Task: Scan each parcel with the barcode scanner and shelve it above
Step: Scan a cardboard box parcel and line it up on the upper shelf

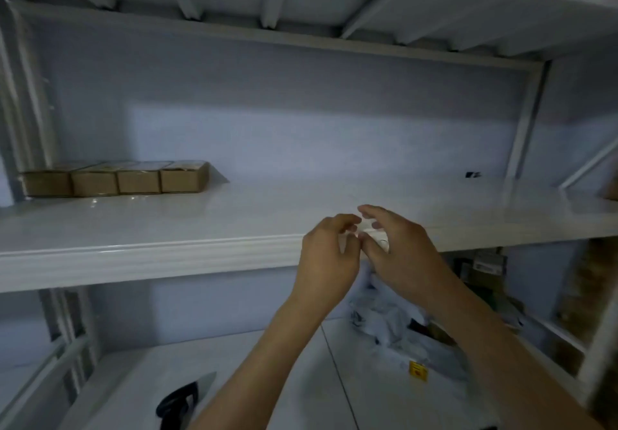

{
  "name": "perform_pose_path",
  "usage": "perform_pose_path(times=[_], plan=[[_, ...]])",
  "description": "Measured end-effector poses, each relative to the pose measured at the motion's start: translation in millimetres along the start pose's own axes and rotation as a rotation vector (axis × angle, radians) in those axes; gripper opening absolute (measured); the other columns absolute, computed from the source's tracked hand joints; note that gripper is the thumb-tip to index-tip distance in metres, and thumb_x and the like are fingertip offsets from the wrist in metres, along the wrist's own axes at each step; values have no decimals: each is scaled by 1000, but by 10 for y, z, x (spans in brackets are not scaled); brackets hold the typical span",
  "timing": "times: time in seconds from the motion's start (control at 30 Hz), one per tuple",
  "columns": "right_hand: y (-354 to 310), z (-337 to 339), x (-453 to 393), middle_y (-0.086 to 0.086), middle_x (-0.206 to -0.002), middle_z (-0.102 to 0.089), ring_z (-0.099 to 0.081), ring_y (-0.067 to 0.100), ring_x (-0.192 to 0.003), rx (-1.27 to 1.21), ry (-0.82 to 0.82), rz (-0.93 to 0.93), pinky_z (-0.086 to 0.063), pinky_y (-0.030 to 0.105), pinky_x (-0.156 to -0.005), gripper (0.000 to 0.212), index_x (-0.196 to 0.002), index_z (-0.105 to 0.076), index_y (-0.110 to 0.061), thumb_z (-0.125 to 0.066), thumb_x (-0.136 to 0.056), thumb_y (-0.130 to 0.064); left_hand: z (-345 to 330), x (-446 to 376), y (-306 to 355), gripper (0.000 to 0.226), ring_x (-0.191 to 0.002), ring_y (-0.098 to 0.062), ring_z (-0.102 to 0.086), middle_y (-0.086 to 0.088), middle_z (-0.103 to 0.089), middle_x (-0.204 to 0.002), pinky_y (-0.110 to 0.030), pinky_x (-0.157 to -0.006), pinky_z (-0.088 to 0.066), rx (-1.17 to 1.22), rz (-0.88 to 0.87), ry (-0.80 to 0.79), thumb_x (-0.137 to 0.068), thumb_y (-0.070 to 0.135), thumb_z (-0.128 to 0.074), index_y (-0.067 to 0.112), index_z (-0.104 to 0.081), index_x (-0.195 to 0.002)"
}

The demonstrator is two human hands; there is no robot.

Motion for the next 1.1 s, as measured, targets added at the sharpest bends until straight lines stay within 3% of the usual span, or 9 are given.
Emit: perform_pose_path(times=[0.23,0.33,0.4,0.5,0.7,0.8,0.9,1.0,1.1], plan=[[1345,348,905,4,-141,-58,-56,17,-125,-21,-108,-292,-44,33,-107,44,-145,-50,-18,-54,-101,-20,-1535,457,89,28,-101,-9,-63,0,-71,-112,-4,-78,-39,79,165,-256,-94,7,-51,15,-70,-112],[1877,421,1108,13,-127,-65,-64,18,-104,0,-146,-424,-51,17,-82,37,-138,-55,-14,-54,-101,-20,-2068,511,-5,29,-108,-17,-64,-6,-69,-120,-16,-84,-45,58,278,-357,-96,10,-49,12,-66,-120],[2200,433,1176,12,-130,-64,-62,11,-100,-16,-157,-486,-41,5,-71,38,-138,-54,-13,-55,-101,-19,-2354,517,-71,32,-111,-20,-63,-8,-67,-123,-21,-86,-47,52,338,-406,-97,11,-48,12,-64,-124],[2599,448,1165,10,-142,-55,-55,23,-125,-36,-183,-565,-41,21,-93,45,-146,-47,-13,-53,-102,-20,-2714,452,-153,33,-109,-26,-63,-12,-68,-119,-24,-86,-50,47,371,-440,-97,7,-45,9,-65,-123],[3270,440,860,10,-149,-49,-49,25,-133,-28,-154,-638,-40,32,-110,49,-150,-42,-14,-50,-102,-21,-3375,109,-322,26,-104,-31,-63,-19,-68,-113,-29,-80,-48,59,366,-474,-97,7,-45,3,-68,-108],[3589,343,630,9,-148,-50,-50,24,-131,-11,-137,-653,-41,29,-107,47,-147,-46,-13,-50,-101,-18,-3638,-87,-456,23,-96,-28,-63,-21,-68,-111,-29,-77,-47,63,360,-518,-97,8,-42,12,-64,-91],[3835,198,396,13,-131,-61,-57,19,-105,36,-137,-665,-43,21,-82,34,-132,-58,-8,-49,-100,-14,-3858,-287,-683,33,-86,-22,-60,-21,-67,-99,-27,-75,-47,71,398,-565,-98,9,-40,26,-51,-72],[4077,18,171,19,-113,-67,-62,30,-101,20,-151,-715,-50,32,-79,24,-110,-67,1,-51,-97,-11,-4046,-483,-904,28,-108,-28,-60,-17,-65,-118,-28,-87,-46,21,424,-623,-98,11,-41,6,-68,-101],[4312,-147,-22,22,-114,-67,-63,34,-101,14,-194,-729,-54,40,-86,26,-113,-66,1,-51,-97,-13,-4250,-647,-1111,28,-116,-28,-58,-17,-62,-128,-26,-90,-43,24,463,-657,-97,9,-42,11,-69,-94]])
Point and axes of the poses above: each hand's wrist, its own x-axis away from the middle knuckle, its own z-axis out of the back of the hand, y = z × x, the point moved 1 cm from there along -x, towards the middle knuckle
